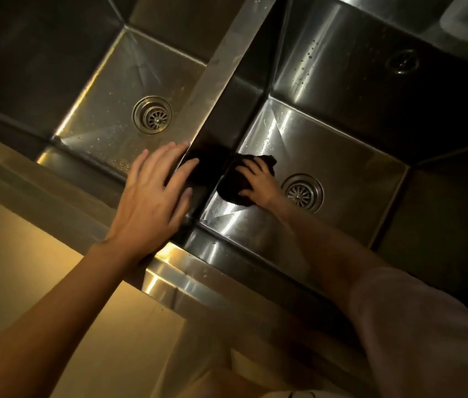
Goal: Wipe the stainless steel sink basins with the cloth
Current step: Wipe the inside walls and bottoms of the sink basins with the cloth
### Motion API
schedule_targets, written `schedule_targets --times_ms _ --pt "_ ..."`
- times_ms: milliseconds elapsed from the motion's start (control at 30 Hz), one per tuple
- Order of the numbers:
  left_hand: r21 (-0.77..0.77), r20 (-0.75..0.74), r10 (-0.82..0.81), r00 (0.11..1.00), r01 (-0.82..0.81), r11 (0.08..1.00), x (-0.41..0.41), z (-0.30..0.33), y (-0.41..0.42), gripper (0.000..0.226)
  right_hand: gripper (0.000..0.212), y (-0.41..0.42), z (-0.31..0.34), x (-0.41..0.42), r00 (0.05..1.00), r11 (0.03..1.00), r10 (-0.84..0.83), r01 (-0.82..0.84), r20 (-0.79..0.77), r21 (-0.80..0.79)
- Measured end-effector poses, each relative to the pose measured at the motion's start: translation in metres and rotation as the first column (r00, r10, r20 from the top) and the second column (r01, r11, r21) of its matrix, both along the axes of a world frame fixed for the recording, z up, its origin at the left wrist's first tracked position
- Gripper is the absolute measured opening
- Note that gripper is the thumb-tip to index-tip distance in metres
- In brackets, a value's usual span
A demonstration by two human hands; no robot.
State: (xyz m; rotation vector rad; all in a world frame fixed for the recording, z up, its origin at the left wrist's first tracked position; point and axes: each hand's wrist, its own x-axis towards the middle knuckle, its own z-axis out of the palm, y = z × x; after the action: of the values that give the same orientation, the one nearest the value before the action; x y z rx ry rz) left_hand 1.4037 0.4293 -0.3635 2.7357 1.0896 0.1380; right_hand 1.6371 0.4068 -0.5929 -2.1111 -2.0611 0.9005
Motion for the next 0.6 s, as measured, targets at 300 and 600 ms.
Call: schedule_targets --times_ms 300,600 --pt "0.017 0.023 0.031 0.999 -0.031 0.999 -0.002 -0.007 -0.001 0.050 0.070 -0.017 0.002 0.009 0.993 0.999 0.017 -0.012 0.116 -0.047" --pt "-0.017 0.041 0.073 0.996 -0.072 0.997 -0.002 -0.007 -0.001 0.055 0.057 -0.078 0.004 -0.031 0.977 0.963 0.205 -0.189 0.066 -0.193"
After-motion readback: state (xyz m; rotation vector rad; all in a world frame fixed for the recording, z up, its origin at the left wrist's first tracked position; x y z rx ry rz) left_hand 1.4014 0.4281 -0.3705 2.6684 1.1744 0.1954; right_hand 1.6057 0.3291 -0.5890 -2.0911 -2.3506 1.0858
